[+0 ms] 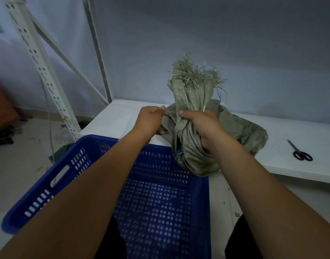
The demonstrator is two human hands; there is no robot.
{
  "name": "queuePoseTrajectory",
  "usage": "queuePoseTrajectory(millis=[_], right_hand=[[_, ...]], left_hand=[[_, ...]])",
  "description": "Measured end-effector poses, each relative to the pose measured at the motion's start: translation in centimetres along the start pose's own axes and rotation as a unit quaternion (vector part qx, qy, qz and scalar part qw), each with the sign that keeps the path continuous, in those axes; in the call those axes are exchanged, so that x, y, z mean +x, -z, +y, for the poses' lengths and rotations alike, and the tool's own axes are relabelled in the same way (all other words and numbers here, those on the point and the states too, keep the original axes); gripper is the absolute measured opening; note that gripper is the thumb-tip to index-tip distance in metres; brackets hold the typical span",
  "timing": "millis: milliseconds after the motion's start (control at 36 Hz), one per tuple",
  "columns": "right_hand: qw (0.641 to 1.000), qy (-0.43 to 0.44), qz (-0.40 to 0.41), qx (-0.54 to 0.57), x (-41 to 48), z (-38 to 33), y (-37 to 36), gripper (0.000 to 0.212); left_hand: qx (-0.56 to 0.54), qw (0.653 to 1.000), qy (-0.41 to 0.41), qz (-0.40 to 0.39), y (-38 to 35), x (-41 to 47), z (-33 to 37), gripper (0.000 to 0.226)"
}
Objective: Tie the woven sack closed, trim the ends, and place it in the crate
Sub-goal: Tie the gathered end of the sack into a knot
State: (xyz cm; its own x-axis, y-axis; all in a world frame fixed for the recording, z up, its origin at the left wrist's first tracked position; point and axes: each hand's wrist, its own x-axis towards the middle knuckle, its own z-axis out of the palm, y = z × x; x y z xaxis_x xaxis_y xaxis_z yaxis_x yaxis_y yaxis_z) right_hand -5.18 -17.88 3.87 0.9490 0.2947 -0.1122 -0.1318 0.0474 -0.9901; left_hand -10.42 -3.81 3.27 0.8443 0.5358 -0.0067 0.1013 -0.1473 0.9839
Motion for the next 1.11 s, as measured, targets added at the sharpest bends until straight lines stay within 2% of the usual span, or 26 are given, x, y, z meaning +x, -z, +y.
queuePoseTrajectory(millis=[83,194,278,361,472,583,667,778,917,1000,1056,1083,1111], right_hand=[[1.000,-0.003,-0.002,-0.012,0.2,0.2,-0.2,0.043],[1.000,0.009,-0.010,-0.007,0.3,0.4,-0.3,0.038],[1.000,0.016,-0.021,-0.008,0.3,0.4,-0.2,0.031],[0.999,0.010,-0.039,-0.014,0.2,0.4,-0.2,0.030],[0.998,0.003,-0.047,-0.031,0.1,0.3,-0.2,0.033],[0.997,-0.005,-0.046,-0.057,0.0,0.1,-0.1,0.030],[0.996,0.003,-0.042,-0.076,0.1,0.3,0.0,0.031],[0.990,0.038,-0.042,-0.130,0.5,0.8,-0.3,0.025],[0.956,0.120,-0.027,-0.265,0.2,1.6,-1.0,0.038],[0.929,0.160,-0.026,-0.332,-0.3,2.1,-1.4,0.046],[0.911,0.171,-0.032,-0.375,-0.5,2.4,-1.7,0.051],[0.906,0.170,-0.037,-0.386,-0.6,2.6,-1.8,0.053],[0.904,0.168,-0.043,-0.390,-0.5,2.7,-1.9,0.055]], left_hand=[[-0.033,0.999,0.021,-0.026,-0.2,-0.1,0.2,0.035],[-0.072,0.995,0.043,-0.062,-0.4,-0.4,0.4,0.036],[-0.103,0.989,0.046,-0.099,-0.6,-0.8,0.7,0.029],[-0.115,0.986,0.047,-0.109,-0.7,-1.1,0.9,0.041],[-0.096,0.989,0.031,-0.110,-0.6,-1.0,0.9,0.053],[-0.072,0.991,0.021,-0.109,-0.3,-1.2,1.6,0.038],[-0.050,0.991,0.015,-0.123,0.0,-1.6,2.0,0.055],[0.061,0.992,-0.043,-0.101,-0.4,-2.3,2.2,0.062],[0.090,0.990,-0.044,-0.101,-0.7,-2.4,1.8,0.059],[0.112,0.987,-0.042,-0.107,-0.8,-2.6,1.6,0.042],[0.118,0.987,-0.031,-0.104,-0.6,-2.4,1.3,0.064],[0.120,0.987,-0.026,-0.101,-0.5,-2.5,1.2,0.067],[0.121,0.987,-0.025,-0.101,-0.4,-2.2,1.0,0.058]])
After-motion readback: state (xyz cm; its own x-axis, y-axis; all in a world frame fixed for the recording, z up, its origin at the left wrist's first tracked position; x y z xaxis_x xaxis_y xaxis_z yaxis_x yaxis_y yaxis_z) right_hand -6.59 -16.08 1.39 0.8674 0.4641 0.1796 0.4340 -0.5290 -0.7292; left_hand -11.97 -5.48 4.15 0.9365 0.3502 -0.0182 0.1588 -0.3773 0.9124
